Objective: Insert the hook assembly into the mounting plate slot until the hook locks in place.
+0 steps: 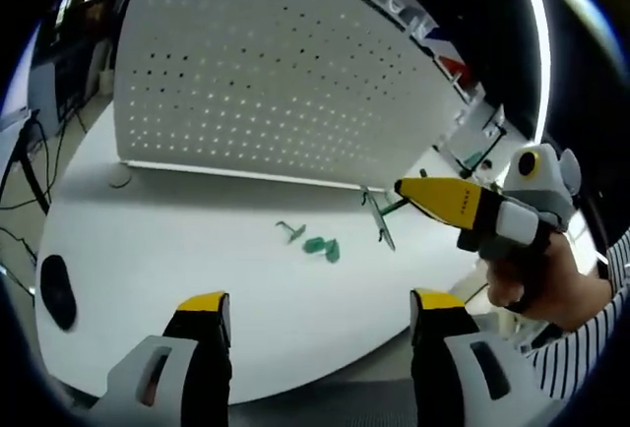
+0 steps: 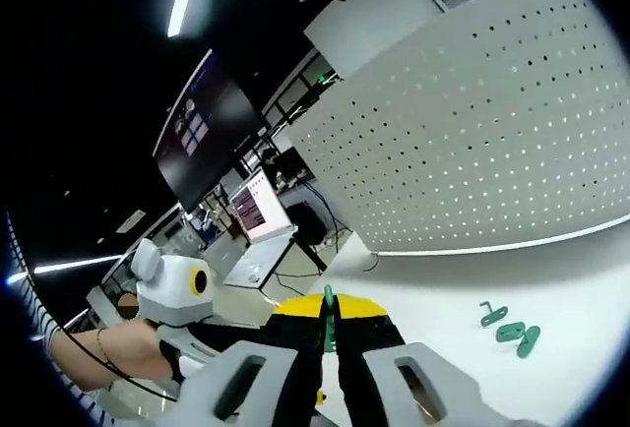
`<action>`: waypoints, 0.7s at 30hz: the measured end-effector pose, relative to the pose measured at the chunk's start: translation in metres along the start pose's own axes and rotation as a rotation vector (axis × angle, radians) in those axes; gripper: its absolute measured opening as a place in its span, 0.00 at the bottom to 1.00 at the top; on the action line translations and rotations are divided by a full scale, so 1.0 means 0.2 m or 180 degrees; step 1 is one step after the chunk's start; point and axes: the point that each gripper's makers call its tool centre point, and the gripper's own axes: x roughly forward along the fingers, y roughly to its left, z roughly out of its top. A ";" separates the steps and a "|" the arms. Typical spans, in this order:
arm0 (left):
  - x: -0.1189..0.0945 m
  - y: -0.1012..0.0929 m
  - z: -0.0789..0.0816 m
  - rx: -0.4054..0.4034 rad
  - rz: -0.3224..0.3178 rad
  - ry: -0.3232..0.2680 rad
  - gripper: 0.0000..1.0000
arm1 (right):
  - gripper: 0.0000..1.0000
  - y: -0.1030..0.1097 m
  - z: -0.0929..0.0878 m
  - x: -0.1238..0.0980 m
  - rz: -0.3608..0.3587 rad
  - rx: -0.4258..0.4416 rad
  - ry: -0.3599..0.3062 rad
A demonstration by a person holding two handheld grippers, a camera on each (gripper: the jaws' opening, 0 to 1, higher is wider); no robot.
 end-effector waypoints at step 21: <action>-0.01 -0.03 0.08 -0.0253 -0.0118 -0.0244 0.56 | 0.00 0.10 -0.05 0.03 0.0015 -0.0114 -0.0014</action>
